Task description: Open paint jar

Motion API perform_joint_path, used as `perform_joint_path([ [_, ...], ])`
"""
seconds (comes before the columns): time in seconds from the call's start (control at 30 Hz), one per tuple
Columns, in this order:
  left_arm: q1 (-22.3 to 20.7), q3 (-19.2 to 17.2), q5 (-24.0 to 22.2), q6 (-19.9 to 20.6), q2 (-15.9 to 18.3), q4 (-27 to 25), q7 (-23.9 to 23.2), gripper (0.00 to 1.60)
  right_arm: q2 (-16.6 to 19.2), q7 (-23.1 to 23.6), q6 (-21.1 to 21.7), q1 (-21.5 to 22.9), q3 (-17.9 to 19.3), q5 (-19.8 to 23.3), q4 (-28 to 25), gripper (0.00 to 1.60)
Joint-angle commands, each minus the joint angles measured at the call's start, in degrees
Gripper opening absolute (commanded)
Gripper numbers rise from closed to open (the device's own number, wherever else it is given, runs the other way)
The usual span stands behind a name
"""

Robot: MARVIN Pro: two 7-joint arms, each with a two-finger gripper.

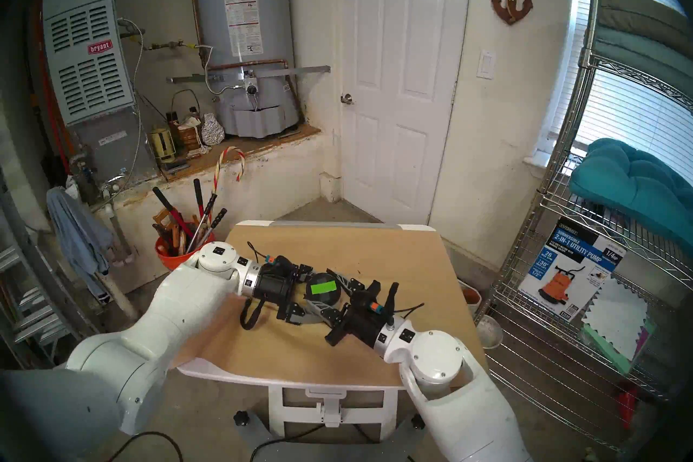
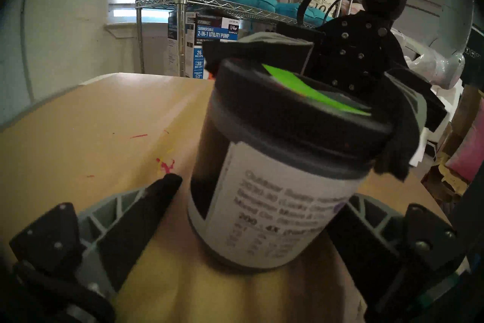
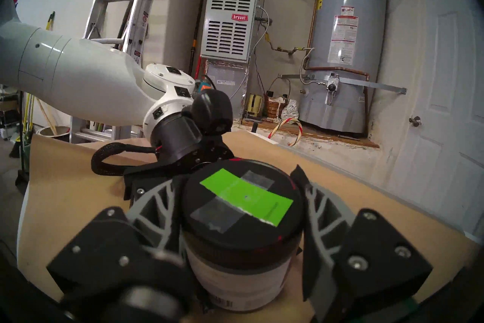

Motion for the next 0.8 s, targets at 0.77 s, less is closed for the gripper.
perform_joint_path([
  [0.77,12.89,-2.63,1.98,5.11,0.38,-22.51,13.18,1.6,-5.75,-12.18,4.25,-4.66,0.01,-3.58,-5.82,0.0],
])
